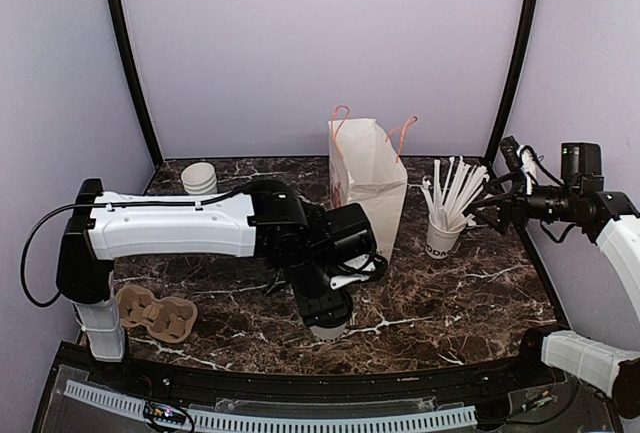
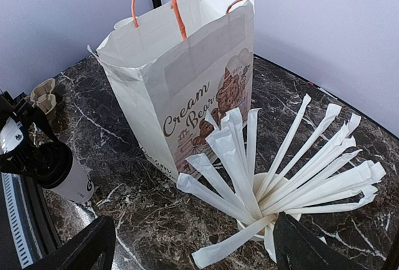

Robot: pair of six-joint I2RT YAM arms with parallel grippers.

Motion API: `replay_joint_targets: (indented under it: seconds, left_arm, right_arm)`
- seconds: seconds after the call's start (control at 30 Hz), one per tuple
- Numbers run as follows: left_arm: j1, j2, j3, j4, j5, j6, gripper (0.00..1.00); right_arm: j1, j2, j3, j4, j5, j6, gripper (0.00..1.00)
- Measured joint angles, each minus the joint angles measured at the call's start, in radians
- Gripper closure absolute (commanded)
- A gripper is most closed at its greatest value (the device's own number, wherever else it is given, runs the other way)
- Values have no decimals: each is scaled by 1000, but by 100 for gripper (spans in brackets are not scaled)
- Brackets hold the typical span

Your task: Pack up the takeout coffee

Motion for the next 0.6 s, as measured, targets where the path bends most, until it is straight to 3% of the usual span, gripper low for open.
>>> replay_joint_targets:
  seconds: [0.37, 0.6]
  left_arm:
    - [3, -45, -75, 84, 16, 9, 27]
    - [36, -123, -225, 253, 85, 14, 30]
  right_arm:
    - [0, 0, 0, 0, -6, 0, 11]
    - [0, 0, 0, -2, -8, 0, 11]
